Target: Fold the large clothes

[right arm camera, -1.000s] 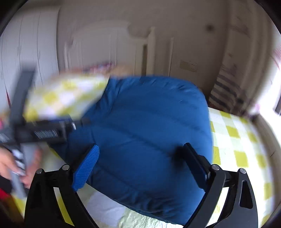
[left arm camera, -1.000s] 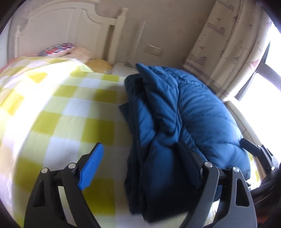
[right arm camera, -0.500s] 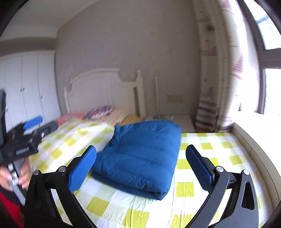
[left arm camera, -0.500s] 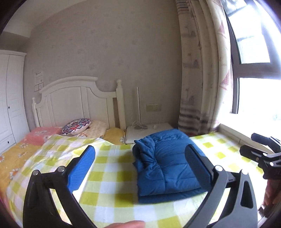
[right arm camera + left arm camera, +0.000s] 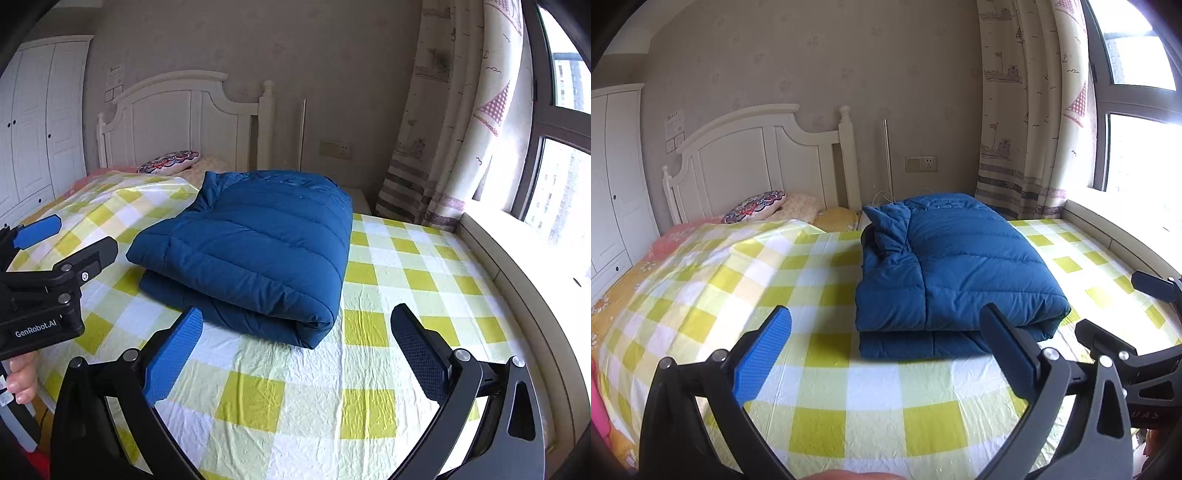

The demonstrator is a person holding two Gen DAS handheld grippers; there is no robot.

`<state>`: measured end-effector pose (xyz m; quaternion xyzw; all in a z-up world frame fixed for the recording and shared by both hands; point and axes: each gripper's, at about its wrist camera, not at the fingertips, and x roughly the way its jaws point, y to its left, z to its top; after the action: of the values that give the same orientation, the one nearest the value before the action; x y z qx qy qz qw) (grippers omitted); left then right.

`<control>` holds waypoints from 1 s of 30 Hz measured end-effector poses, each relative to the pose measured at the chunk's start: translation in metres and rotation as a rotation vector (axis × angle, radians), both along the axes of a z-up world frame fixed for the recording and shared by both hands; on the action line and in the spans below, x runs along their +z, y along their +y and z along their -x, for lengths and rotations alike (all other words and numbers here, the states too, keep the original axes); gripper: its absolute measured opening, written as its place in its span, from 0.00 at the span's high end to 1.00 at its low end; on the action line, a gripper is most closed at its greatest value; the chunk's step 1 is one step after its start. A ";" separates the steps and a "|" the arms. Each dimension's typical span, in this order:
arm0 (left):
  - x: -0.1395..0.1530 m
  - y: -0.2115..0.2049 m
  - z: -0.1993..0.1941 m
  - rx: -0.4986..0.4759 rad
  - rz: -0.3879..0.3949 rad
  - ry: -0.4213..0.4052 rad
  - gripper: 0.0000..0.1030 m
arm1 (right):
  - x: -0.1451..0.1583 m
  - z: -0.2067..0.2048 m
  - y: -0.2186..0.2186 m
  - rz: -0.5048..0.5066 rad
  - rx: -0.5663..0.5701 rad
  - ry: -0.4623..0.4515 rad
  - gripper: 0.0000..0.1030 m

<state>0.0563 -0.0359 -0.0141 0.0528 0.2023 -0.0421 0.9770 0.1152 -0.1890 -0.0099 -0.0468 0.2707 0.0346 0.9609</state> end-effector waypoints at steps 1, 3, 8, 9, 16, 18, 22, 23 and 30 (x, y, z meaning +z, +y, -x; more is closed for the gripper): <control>-0.001 0.002 0.001 0.001 0.002 0.001 0.02 | -0.001 0.000 0.000 -0.001 0.003 0.000 0.05; -0.003 0.005 0.002 -0.001 0.007 0.003 0.02 | 0.000 0.003 0.001 0.000 0.007 0.002 0.05; -0.004 0.006 0.002 -0.003 0.002 0.002 0.02 | 0.001 0.006 0.002 -0.002 0.017 0.004 0.05; -0.005 0.006 0.002 -0.003 0.005 0.004 0.02 | 0.002 0.007 0.003 0.000 0.017 0.004 0.05; -0.007 0.008 0.000 0.001 0.009 0.014 0.02 | 0.000 0.007 0.006 0.004 0.034 0.011 0.05; -0.007 0.008 0.000 0.004 0.011 0.016 0.02 | 0.000 0.007 0.007 0.002 0.037 0.014 0.05; -0.008 0.009 0.000 0.003 0.011 0.020 0.02 | -0.001 0.008 0.007 0.000 0.039 0.017 0.05; -0.008 0.009 -0.001 0.003 0.011 0.021 0.02 | -0.001 0.008 0.006 -0.001 0.039 0.016 0.05; -0.009 0.009 0.000 0.001 0.015 0.023 0.02 | 0.001 0.009 0.008 -0.006 0.040 0.015 0.05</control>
<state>0.0568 -0.0269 -0.0229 0.0449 0.2132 -0.0437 0.9750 0.1062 -0.1810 -0.0092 -0.0490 0.2766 0.0549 0.9582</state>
